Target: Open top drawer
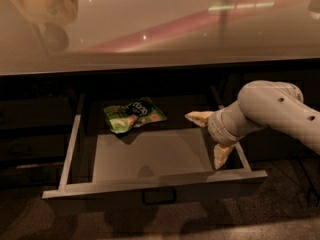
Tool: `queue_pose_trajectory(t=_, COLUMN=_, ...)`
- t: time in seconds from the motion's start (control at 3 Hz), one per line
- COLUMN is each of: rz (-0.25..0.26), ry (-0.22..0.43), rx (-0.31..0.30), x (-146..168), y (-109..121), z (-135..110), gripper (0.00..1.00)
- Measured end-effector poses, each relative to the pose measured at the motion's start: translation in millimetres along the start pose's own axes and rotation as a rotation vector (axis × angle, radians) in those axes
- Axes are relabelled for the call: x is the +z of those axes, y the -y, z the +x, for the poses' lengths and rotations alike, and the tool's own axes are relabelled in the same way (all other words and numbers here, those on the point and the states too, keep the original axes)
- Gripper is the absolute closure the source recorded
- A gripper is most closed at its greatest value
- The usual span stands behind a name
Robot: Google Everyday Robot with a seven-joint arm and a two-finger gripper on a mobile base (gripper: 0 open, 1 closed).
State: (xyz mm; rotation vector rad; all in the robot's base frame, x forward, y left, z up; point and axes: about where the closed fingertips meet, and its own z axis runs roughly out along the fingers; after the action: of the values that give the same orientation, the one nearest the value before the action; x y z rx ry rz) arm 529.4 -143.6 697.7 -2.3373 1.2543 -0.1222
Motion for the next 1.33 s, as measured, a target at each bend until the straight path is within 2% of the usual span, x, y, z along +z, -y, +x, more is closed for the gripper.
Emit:
queue_pose_trajectory(t=0.33, rz=-0.028, ry=0.003, rx=-0.011, x=9.1, y=-29.1, z=-11.2, gripper=0.00)
queue_pose_trajectory(t=0.67, rz=-0.030, ry=0.004, rx=-0.014, x=9.5, y=-32.3, z=-13.1, gripper=0.00)
queue_pose_trajectory(t=1.0, rz=-0.045, ry=0.012, rx=-0.030, x=6.6, y=-76.6, z=-29.3, gripper=0.00)
queue_pose_trajectory(t=1.33, rz=-0.055, ry=-0.003, rx=-0.032, x=-0.1, y=-111.1, z=-37.2, gripper=0.00)
